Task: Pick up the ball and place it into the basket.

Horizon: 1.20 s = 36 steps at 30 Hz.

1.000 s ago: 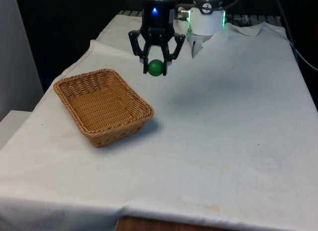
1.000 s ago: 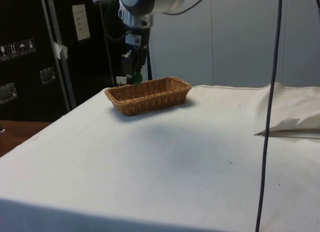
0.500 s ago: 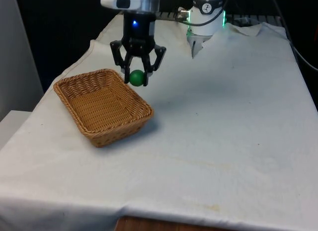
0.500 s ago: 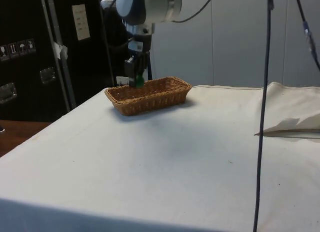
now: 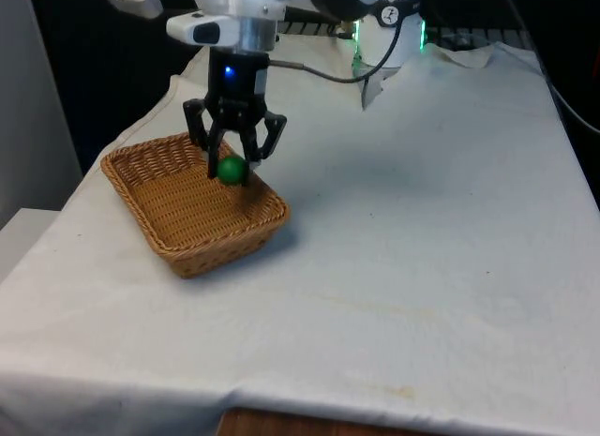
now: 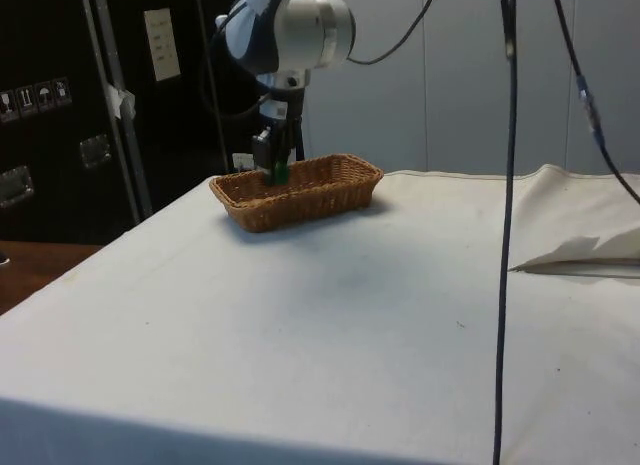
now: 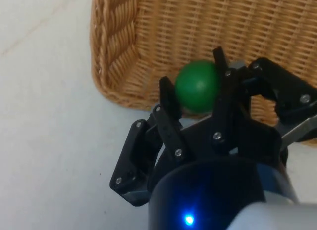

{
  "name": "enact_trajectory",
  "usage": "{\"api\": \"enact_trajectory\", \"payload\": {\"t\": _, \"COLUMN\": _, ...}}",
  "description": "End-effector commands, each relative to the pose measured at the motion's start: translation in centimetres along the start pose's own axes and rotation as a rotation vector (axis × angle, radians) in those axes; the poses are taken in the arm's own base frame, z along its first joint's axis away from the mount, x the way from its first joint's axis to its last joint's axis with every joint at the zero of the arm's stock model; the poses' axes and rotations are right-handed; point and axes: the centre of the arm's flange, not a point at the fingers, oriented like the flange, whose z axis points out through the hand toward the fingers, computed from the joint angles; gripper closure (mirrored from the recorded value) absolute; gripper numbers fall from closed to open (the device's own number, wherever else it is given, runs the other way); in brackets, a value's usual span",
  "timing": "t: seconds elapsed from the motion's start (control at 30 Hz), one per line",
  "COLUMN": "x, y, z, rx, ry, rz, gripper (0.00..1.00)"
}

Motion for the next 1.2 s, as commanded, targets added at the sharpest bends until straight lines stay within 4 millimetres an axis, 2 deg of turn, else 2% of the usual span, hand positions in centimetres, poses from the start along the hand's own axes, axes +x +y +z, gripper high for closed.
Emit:
{"api": "enact_trajectory", "payload": {"t": 0.0, "x": 0.2, "y": 0.3, "z": 0.5, "rx": -0.004, "ry": 0.014, "rz": 0.001, "gripper": 0.99}}
{"api": "enact_trajectory", "payload": {"t": 0.43, "x": 0.1, "y": 0.7, "z": 3.0, "rx": -0.027, "ry": 0.012, "rz": 0.031, "gripper": 0.97}}
{"api": "enact_trajectory", "payload": {"t": 0.53, "x": -0.1, "y": 0.7, "z": 3.1, "rx": -0.030, "ry": 0.000, "rz": 0.032, "gripper": 0.77}}
{"api": "enact_trajectory", "payload": {"t": 0.57, "x": 0.0, "y": 0.7, "z": 3.2, "rx": -0.027, "ry": 0.010, "rz": 0.036, "gripper": 0.77}}
{"api": "enact_trajectory", "payload": {"t": 0.63, "x": -0.1, "y": 0.6, "z": 3.3, "rx": -0.027, "ry": 0.008, "rz": 0.038, "gripper": 0.60}}
{"api": "enact_trajectory", "payload": {"t": 0.67, "x": 0.0, "y": 0.6, "z": 3.3, "rx": -0.027, "ry": 0.008, "rz": 0.038, "gripper": 0.38}}
{"api": "enact_trajectory", "payload": {"t": 0.8, "x": -0.1, "y": 0.6, "z": 3.4, "rx": -0.028, "ry": 0.007, "rz": 0.041, "gripper": 0.04}}
{"api": "enact_trajectory", "payload": {"t": 0.83, "x": -0.1, "y": 0.6, "z": 3.4, "rx": -0.028, "ry": 0.007, "rz": 0.041, "gripper": 0.00}}
{"api": "enact_trajectory", "payload": {"t": 1.0, "x": -0.1, "y": 0.6, "z": 3.4, "rx": -0.026, "ry": 0.006, "rz": 0.041, "gripper": 0.00}}
{"api": "enact_trajectory", "payload": {"t": 1.13, "x": 0.2, "y": 0.4, "z": 2.1, "rx": -0.025, "ry": 0.008, "rz": 0.040, "gripper": 0.00}}
{"api": "enact_trajectory", "payload": {"t": 1.17, "x": 0.2, "y": 0.5, "z": 2.8, "rx": -0.028, "ry": 0.008, "rz": 0.037, "gripper": 0.00}}
